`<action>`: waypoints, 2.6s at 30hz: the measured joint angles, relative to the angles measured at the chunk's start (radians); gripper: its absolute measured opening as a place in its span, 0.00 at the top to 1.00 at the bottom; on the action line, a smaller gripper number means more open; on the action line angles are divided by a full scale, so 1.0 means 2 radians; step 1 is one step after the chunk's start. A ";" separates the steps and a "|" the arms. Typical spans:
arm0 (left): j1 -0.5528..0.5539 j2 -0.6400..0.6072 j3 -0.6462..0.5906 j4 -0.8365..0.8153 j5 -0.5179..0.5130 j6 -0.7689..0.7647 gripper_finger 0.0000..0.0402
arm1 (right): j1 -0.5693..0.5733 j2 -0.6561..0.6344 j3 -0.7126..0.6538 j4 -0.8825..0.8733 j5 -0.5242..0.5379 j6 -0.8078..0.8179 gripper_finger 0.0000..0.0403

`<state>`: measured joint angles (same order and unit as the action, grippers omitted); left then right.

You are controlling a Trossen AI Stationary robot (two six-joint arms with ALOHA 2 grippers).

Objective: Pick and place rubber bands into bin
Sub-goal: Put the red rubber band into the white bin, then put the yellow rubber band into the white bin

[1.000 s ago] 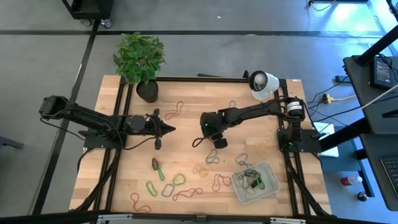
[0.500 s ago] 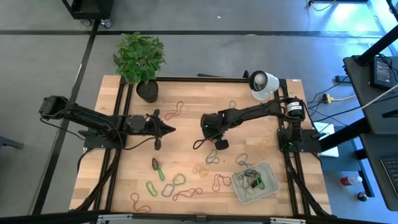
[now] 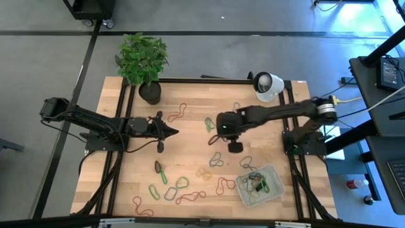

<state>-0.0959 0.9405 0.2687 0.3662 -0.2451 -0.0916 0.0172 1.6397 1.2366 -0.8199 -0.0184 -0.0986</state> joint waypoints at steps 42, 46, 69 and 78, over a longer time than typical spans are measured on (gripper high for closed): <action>0.000 0.000 0.000 0.014 -0.004 0.000 0.99 | 0.378 -0.033 -0.166 0.020 0.029 0.629 1.00; 0.000 0.000 0.000 0.014 -0.006 -0.001 0.99 | 0.379 -0.032 -0.174 0.020 0.024 0.641 0.97; 0.000 0.000 0.000 0.014 -0.012 -0.004 0.99 | 0.376 -0.056 -0.094 -0.103 0.031 0.666 0.52; 0.000 0.000 0.000 0.014 -0.012 0.000 0.99 | 0.291 -0.097 -0.046 -0.234 0.084 0.657 0.58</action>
<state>-0.0961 0.9405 0.2687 0.3935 -0.2695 -0.0910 0.6001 1.4459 1.1438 -1.2879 0.1490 1.2157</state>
